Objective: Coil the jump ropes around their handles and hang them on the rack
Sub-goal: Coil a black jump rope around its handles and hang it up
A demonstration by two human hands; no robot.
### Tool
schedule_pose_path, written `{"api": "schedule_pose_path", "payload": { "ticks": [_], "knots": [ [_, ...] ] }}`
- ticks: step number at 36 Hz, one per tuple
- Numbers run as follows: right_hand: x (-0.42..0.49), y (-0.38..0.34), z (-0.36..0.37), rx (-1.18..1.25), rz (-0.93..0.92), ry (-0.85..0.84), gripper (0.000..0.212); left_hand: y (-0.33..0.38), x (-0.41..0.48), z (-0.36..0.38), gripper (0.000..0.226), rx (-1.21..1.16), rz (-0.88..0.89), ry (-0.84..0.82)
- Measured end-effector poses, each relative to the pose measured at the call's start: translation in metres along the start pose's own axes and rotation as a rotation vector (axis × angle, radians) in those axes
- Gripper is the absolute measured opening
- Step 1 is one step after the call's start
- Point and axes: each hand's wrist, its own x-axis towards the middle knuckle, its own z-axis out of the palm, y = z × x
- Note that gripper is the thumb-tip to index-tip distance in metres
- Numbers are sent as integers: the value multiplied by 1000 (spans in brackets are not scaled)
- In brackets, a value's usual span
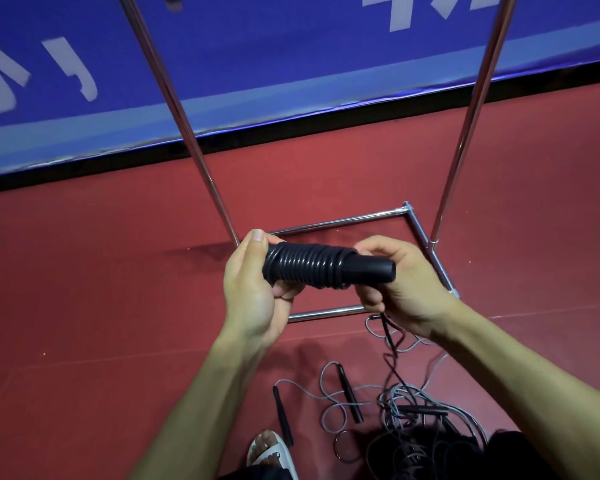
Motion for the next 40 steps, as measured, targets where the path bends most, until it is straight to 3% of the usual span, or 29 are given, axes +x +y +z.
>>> {"api": "schedule_pose_path", "payload": {
  "ticks": [3,9,15,19,21,25,28,33,40],
  "knots": [
    [-2,5,7,63,73,69,38,-4,4,1,38,-41,-19,76],
    [-1,8,11,75,151,128,19,-8,11,-1,37,-27,-27,225],
    [-3,17,14,-150,117,171,21,-7,19,-3,36,-28,12,315],
    [-2,22,17,-457,58,206,28,-13,21,-3,37,39,42,341],
    [-3,22,18,-477,63,229,31,-15,23,-3,37,96,76,342],
    [-3,19,19,-234,218,281,31,-21,27,-9,35,249,152,365],
    [-7,15,22,-181,279,262,24,-27,31,-15,36,379,205,398],
    [-16,13,18,-382,217,245,31,-26,36,-26,34,554,289,427],
    [-16,20,4,-624,204,348,35,-32,32,-35,30,839,458,312]
  ]
}}
